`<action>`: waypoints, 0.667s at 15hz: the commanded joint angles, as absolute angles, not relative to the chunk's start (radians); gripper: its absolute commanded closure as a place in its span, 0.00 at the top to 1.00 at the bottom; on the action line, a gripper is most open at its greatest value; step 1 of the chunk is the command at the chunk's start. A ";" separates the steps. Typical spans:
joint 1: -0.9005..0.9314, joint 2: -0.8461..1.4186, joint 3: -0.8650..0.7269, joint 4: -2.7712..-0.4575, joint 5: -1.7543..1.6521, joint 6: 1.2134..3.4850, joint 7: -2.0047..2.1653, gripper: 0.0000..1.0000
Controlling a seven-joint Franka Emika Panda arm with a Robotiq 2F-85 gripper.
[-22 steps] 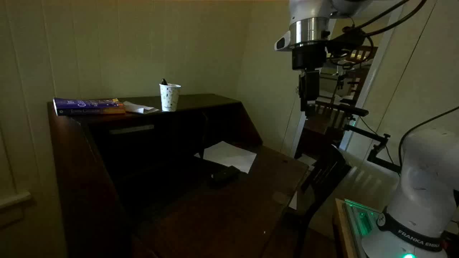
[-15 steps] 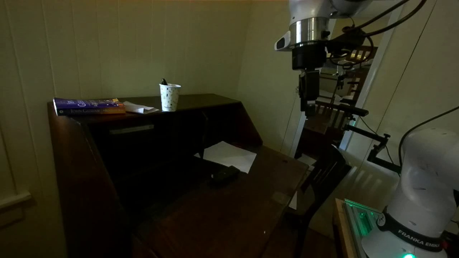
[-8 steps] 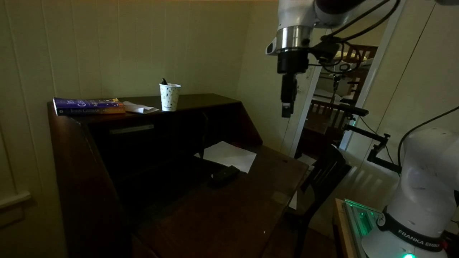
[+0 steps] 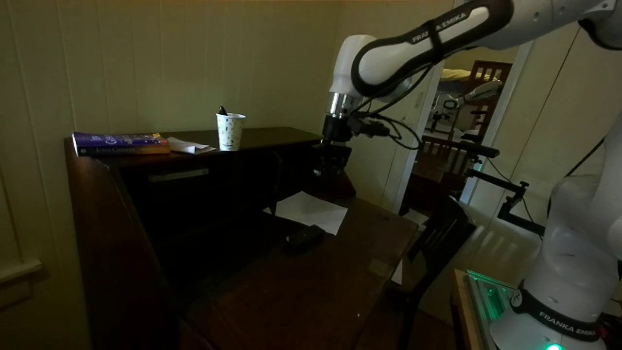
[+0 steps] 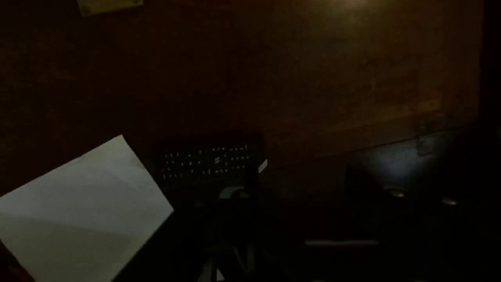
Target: Press a button on the remote control.
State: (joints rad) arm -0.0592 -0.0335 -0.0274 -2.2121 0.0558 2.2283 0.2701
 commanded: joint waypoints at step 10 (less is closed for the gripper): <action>-0.069 0.213 -0.099 -2.140 0.046 2.352 0.346 0.02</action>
State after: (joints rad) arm -0.0766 0.2130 -0.0905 -2.1424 0.0437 2.3552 0.3483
